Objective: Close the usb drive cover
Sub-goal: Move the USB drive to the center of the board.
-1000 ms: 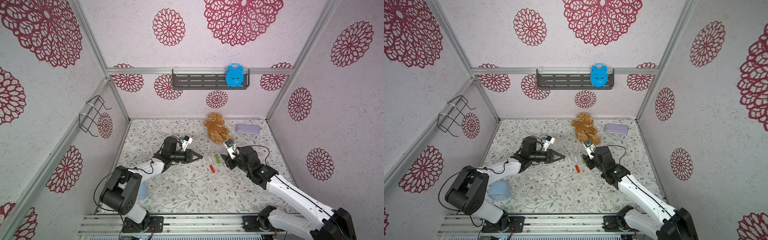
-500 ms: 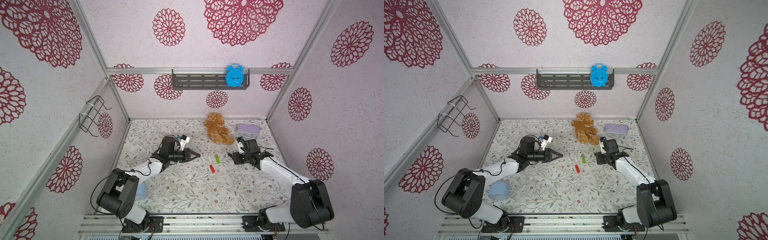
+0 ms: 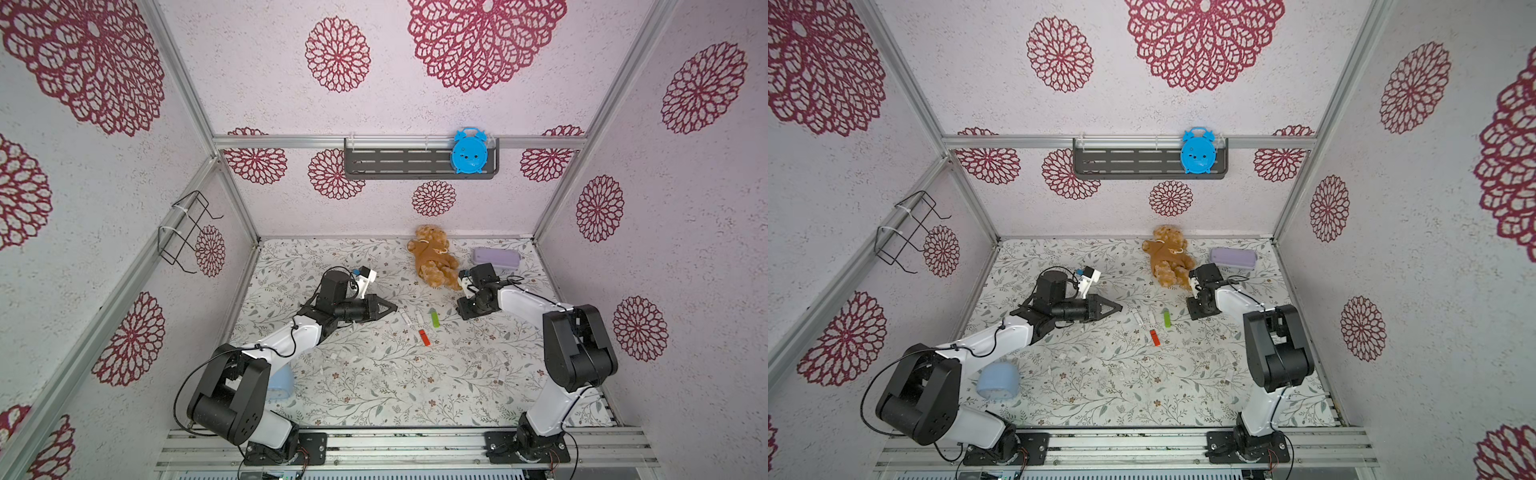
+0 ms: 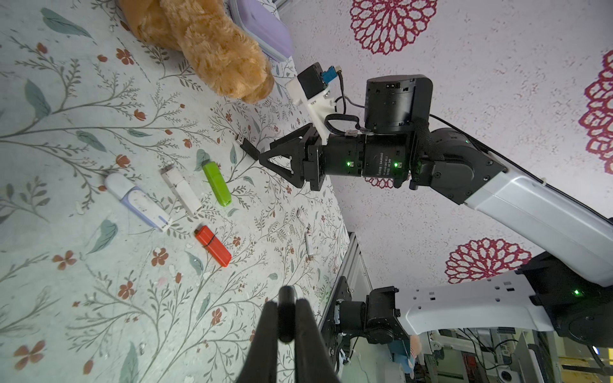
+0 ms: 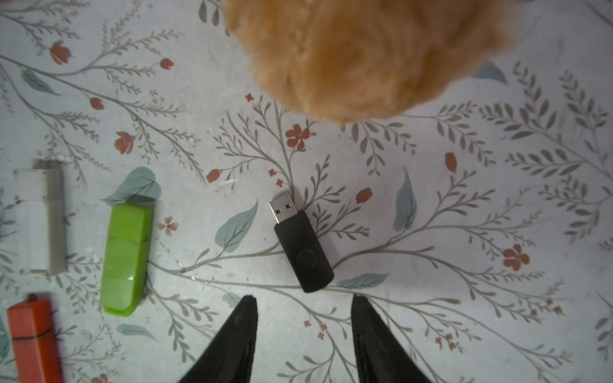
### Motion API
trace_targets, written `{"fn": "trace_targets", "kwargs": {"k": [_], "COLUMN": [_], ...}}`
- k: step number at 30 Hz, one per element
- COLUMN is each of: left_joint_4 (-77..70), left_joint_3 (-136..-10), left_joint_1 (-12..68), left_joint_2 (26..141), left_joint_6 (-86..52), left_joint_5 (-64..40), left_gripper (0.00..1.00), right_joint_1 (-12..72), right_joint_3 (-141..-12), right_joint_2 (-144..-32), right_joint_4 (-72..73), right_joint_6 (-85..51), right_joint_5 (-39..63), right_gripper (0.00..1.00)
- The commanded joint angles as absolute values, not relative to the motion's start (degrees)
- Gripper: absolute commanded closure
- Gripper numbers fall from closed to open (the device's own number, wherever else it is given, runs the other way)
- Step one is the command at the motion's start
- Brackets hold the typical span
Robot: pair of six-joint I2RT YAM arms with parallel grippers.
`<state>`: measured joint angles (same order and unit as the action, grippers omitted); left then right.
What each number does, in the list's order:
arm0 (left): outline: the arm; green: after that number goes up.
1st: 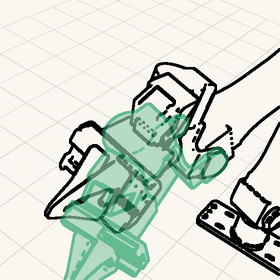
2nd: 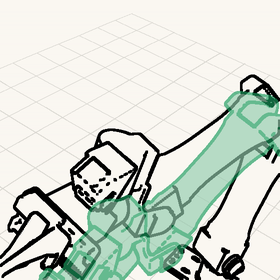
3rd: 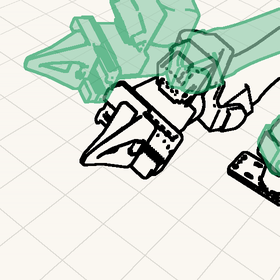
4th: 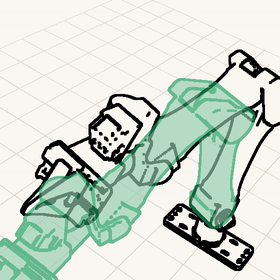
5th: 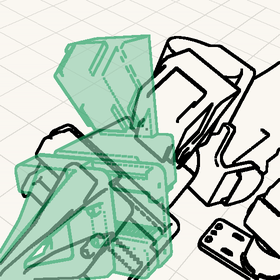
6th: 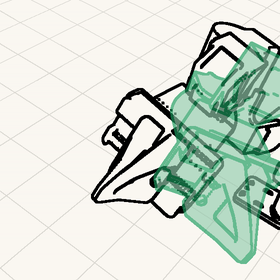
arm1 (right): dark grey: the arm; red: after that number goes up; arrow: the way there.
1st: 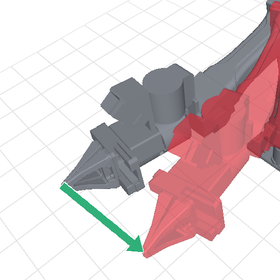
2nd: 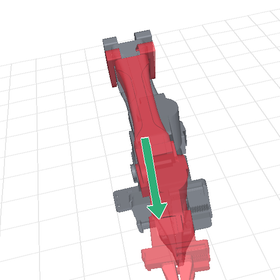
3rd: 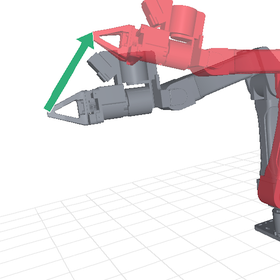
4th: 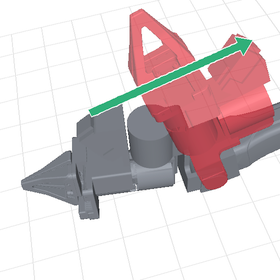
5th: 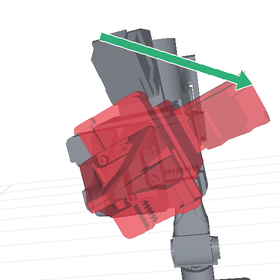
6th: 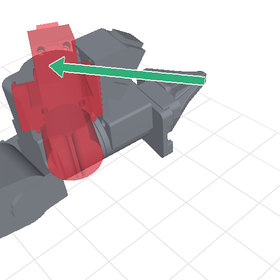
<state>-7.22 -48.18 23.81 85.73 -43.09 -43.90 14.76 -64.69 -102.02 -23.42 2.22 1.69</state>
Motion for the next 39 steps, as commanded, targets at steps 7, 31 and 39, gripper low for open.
{"fn": "trace_targets", "kwargs": {"k": [7,31,39], "left_joint_4": [-6.1,-5.7,-6.5], "left_joint_3": [-49.8,-48.4,-47.8], "left_joint_1": [23.2,23.2,23.1], "left_joint_2": [84.2,82.6,82.1], "left_joint_6": [-41.8,-41.3,-41.5], "left_joint_5": [-43.2,-42.7,-41.8], "left_gripper": [0.9,0.9,0.9], "right_joint_1": [15.4,27.7,31.6], "right_joint_3": [-68.7,-60.5,-56.7], "right_joint_2": [-106.7,-100.4,-96.1], "right_joint_4": [-23.1,-36.2,-39.9], "right_joint_6": [3.6,-0.3,-4.3], "right_joint_5": [0.4,-3.7,-2.2], "right_gripper": [0.54,0.81,0.75]}}
